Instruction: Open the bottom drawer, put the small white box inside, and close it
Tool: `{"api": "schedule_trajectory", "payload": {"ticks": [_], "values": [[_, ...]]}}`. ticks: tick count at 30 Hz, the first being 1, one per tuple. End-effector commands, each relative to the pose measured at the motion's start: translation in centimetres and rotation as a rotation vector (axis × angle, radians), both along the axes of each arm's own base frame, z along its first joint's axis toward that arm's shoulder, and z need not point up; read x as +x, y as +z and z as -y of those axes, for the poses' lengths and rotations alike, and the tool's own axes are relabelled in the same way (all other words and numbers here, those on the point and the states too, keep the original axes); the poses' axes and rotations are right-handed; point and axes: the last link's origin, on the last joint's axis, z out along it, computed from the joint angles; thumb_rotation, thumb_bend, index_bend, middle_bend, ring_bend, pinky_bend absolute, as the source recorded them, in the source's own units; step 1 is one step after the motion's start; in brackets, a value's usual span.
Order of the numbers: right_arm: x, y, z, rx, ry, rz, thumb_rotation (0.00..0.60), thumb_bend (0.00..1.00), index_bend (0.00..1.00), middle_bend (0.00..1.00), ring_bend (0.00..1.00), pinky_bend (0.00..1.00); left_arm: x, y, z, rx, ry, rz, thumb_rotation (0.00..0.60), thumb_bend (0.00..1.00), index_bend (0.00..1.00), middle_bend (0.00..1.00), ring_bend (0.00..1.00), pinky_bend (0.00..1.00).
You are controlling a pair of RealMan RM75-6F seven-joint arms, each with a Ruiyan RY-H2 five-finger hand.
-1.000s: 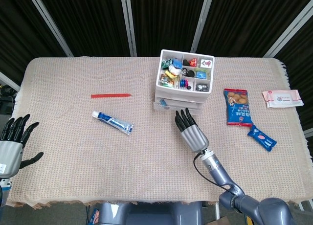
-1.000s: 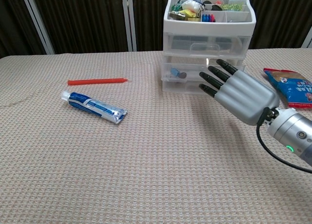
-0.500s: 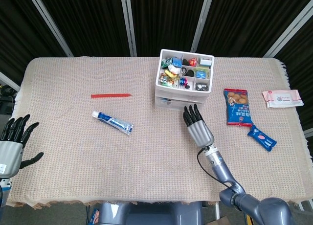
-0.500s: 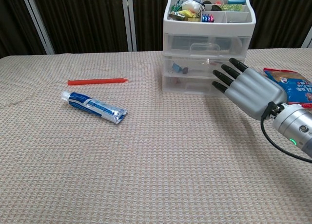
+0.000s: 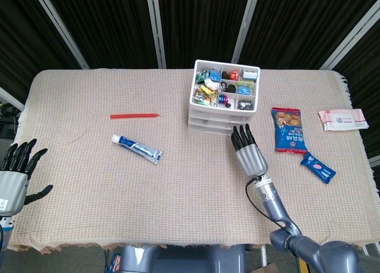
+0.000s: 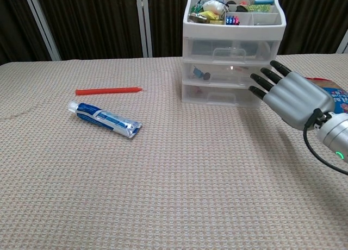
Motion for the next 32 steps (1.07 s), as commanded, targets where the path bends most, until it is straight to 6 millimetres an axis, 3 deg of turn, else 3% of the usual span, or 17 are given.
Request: {"api": "schedule_trajectory", "payload": {"ticks": [1, 6, 10, 18, 26, 32], "values": [[-0.2, 0.9, -1.7, 0.036, 0.02, 0.061, 0.6, 0.27, 0.1, 0.0, 0.0, 0.0, 0.0, 0.0, 0.0, -0.001, 0.0, 0.0, 0.6, 0.11, 0.15, 0.0, 0.0, 0.0], [-0.1, 3.4, -4.0, 0.081, 0.067, 0.161, 0.6, 0.24, 0.1, 0.0, 0.0, 0.0, 0.0, 0.0, 0.1, -0.001, -0.001, -0.004, 0.6, 0.11, 0.15, 0.0, 0.0, 0.0], [-0.5, 6.8, -5.5, 0.099, 0.067, 0.258, 0.6, 0.19, 0.1, 0.0, 0.0, 0.0, -0.1, -0.1, 0.1, -0.002, 0.005, -0.013, 0.6, 0.11, 0.15, 0.0, 0.0, 0.0], [-2.4, 13.0, -8.3, 0.107, -0.1, 0.549, 0.6, 0.09, 0.07, 0.0, 0.0, 0.0, -0.2, -0.2, 0.2, -0.007, 0.021, -0.041, 0.6, 0.11, 0.15, 0.0, 0.0, 0.0], [-5.1, 16.7, -12.1, 0.093, -0.196, 0.669, 0.6, 0.07, 0.06, 0.0, 0.0, 0.0, -0.2, -0.4, 0.2, -0.023, 0.036, -0.072, 0.6, 0.11, 0.14, 0.0, 0.0, 0.0], [-5.9, 17.4, -13.1, 0.079, -0.207, 0.709, 0.6, 0.07, 0.05, 0.0, 0.0, 0.0, -0.3, -0.3, 0.2, -0.022, 0.035, -0.099, 0.6, 0.11, 0.13, 0.0, 0.0, 0.0]]}}
